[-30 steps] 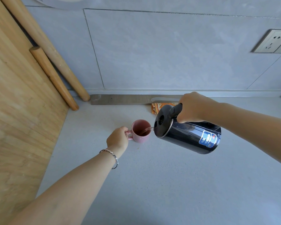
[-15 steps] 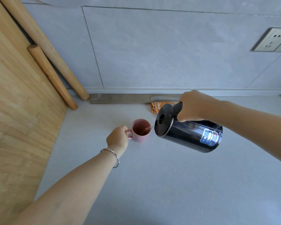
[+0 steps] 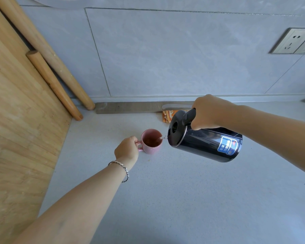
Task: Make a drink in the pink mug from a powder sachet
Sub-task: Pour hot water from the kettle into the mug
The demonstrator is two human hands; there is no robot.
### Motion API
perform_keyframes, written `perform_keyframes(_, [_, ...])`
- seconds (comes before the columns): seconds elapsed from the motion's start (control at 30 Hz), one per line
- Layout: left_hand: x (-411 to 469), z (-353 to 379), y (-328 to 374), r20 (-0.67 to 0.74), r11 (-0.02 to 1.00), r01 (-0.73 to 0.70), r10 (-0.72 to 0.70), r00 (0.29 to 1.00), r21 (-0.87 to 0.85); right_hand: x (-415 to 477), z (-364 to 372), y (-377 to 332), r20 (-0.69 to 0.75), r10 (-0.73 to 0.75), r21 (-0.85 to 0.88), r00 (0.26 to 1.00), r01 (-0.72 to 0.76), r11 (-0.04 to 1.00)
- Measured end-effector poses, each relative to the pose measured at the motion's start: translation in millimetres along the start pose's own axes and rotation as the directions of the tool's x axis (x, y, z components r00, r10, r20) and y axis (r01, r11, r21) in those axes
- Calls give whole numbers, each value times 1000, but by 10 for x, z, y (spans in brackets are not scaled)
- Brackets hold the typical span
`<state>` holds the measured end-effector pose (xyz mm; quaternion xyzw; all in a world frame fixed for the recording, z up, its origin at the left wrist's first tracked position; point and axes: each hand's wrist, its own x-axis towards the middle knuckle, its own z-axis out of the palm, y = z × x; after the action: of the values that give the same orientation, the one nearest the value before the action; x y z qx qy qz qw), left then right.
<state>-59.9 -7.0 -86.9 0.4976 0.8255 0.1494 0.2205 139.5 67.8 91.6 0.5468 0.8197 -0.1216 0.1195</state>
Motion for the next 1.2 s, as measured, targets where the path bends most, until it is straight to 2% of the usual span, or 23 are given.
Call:
perform_keyframes(0.47, [-12,-26,33,13,1000,6,-6,1000,19,20,-59,-91,9,13,-19,1000,-12,1000])
perform_keyframes(1.2, [34,44,-19,-10,992,-68,70,998,107,80,-104,-179,36,-9,-25,999,10,1000])
